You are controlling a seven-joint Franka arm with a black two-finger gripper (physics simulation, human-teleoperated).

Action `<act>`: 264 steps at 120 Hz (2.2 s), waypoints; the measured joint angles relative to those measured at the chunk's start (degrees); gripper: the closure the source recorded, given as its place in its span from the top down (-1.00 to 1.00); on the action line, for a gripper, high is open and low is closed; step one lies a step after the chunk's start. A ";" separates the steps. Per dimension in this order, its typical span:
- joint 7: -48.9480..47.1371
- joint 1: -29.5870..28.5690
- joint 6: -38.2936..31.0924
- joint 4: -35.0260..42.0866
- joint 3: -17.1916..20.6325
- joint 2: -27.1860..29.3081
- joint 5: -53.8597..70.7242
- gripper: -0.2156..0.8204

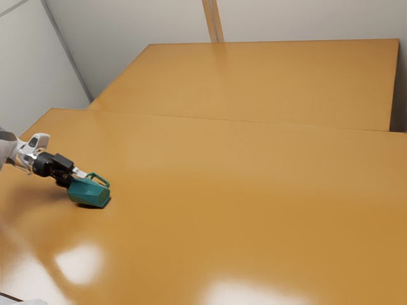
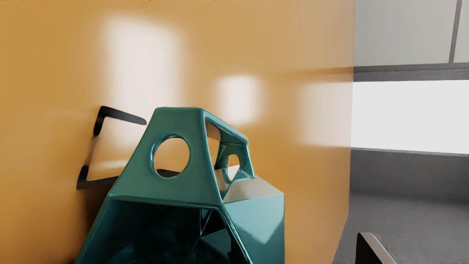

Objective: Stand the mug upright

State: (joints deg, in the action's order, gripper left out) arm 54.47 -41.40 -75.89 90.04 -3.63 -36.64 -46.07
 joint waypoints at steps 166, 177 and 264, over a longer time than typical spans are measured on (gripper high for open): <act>-30.06 43.84 -44.82 24.20 0.89 28.83 45.70 -0.93; -33.27 44.31 -48.63 25.35 0.91 26.98 47.08 -0.93; -45.89 44.65 -48.07 19.30 2.74 28.92 45.13 0.43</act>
State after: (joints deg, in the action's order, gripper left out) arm 8.58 3.25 -123.96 109.34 -0.89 -7.72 -0.94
